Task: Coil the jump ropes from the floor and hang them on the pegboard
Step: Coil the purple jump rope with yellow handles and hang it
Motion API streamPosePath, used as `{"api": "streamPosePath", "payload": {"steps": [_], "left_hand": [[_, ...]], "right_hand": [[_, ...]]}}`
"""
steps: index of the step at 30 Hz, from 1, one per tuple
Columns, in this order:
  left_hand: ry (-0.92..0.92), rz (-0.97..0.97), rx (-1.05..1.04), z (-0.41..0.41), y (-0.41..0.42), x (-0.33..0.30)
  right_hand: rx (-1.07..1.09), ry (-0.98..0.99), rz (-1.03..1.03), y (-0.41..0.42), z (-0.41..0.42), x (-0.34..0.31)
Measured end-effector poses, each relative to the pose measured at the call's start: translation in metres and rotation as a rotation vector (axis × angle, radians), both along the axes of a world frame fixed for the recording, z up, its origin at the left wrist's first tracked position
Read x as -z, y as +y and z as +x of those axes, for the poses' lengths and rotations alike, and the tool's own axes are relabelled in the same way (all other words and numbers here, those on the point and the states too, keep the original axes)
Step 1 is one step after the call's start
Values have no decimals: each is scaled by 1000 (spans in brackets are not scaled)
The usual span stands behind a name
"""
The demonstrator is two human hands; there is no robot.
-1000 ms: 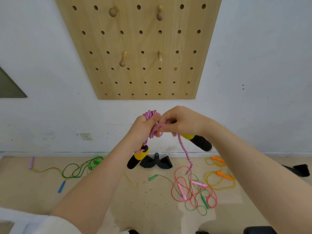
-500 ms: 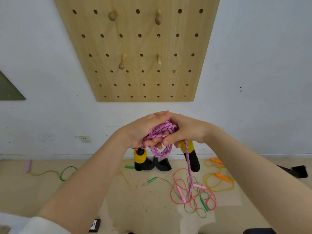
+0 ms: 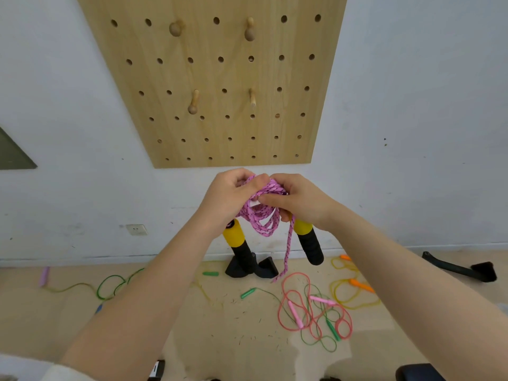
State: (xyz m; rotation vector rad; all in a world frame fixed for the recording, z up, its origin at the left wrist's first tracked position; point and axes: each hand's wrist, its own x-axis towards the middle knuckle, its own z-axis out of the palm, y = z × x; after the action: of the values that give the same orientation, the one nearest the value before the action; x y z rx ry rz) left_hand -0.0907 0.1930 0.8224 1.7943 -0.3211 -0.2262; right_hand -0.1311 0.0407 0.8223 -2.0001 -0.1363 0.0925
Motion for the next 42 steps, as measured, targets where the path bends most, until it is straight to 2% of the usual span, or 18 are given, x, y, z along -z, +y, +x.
{"api": "streamPosePath", "payload": {"steps": [3,5,7,11,14,16,18,22,26,30,33,37,40,42], "left_hand": [[233,-194,91,-6,4,6],[297,-221,137,-12,5,9],[240,-159,103,-13,5,12],[156,-84,-116,-3,7,15],[137,-18,-114,-2,5,21],[111,7,-139,-1,4,21],[91,-1,-185,3,7,20],[17,132,-214,9,12,25],[-72,311,-143,4,2,24],[-93,312,-87,3,-5,24],[26,244,-65,6,-2,24],[271,106,20,7,6,18],[370,-10,32,15,17,25],[457,-82,-50,19,22,27]], "right_hand": [[-14,19,-9,-7,0,-6],[-24,41,-46,-8,-1,-5],[-17,44,-133,-8,0,-1],[-101,96,-368,-19,2,3],[-258,247,-355,-26,-2,5],[-358,377,-478,-29,-7,8],[-424,393,-625,-32,-10,13],[-330,193,-628,-35,-15,9],[-379,21,-667,-16,-13,-15],[-277,-457,-722,-2,-13,-29],[-280,-579,-664,5,-17,-34],[-411,-752,-615,22,-18,-21],[-441,-767,-503,24,-15,-13],[-421,-790,-428,21,-13,-12]]}}
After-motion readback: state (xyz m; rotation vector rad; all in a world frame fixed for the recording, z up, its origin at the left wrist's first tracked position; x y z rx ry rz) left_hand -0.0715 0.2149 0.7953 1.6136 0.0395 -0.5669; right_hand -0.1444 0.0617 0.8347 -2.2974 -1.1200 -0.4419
